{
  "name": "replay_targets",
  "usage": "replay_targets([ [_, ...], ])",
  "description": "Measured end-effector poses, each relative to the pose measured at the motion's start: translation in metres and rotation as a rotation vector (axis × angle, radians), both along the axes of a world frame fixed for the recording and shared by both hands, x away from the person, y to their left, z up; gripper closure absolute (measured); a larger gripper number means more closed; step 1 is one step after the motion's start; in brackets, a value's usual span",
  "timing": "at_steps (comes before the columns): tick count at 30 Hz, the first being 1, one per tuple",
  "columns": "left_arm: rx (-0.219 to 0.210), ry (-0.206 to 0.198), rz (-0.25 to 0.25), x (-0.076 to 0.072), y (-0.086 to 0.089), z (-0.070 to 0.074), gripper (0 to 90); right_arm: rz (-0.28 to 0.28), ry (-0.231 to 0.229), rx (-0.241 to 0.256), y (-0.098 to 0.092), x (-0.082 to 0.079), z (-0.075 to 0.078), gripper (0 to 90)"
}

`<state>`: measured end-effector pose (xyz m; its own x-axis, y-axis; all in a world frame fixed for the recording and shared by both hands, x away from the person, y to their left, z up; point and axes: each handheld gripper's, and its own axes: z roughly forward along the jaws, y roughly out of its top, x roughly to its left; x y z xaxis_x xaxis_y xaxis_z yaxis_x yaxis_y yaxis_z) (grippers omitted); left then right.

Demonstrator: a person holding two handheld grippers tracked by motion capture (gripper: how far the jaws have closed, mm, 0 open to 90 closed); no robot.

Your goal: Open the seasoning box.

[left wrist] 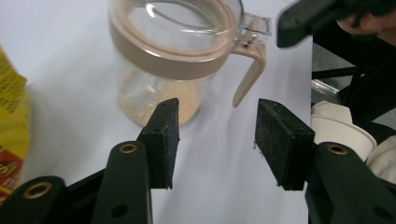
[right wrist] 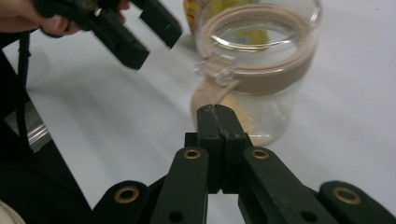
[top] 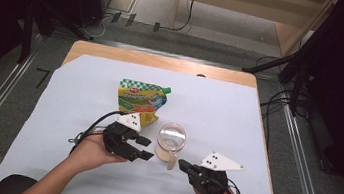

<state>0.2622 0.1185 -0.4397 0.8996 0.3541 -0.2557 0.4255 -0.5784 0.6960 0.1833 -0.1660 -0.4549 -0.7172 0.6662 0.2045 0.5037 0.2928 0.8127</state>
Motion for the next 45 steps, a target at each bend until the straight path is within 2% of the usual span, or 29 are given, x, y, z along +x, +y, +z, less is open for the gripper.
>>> replay_targets([
  [3, -0.013, -0.020, 0.021, 0.002, 0.005, 0.000, 44.3, 0.025, -0.007, -0.011, 0.010, -0.004, -0.002, 90.0],
  [10, 0.005, -0.028, 0.028, 0.005, 0.009, -0.002, 42.2, 0.058, 0.009, -0.018, 0.021, -0.002, -0.007, 90.0],
  [14, -0.005, -0.030, 0.037, 0.006, 0.010, -0.002, 41.8, 0.076, 0.015, -0.032, 0.033, -0.001, -0.013, 90.0],
  [20, -0.005, -0.045, 0.038, 0.006, 0.011, -0.002, 41.7, 0.061, 0.016, -0.038, 0.039, 0.004, -0.018, 90.0],
  [23, -0.009, -0.058, 0.037, 0.006, 0.012, -0.002, 41.6, 0.053, 0.024, -0.033, 0.038, 0.007, -0.020, 90.0],
  [26, -0.007, -0.055, 0.041, 0.006, 0.013, -0.003, 41.4, 0.044, 0.022, -0.051, 0.037, 0.006, -0.022, 90.0],
  [39, 0.000, -0.060, 0.038, 0.006, 0.013, -0.004, 41.3, 0.047, 0.015, -0.066, 0.027, 0.006, -0.022, 90.0],
  [42, -0.002, -0.061, 0.036, 0.006, 0.013, -0.004, 41.3, 0.042, 0.026, -0.071, 0.022, 0.008, -0.022, 90.0],
  [45, -0.001, -0.062, 0.036, 0.006, 0.013, -0.004, 41.3, 0.014, 0.035, -0.066, 0.012, 0.010, -0.021, 90.0],
])
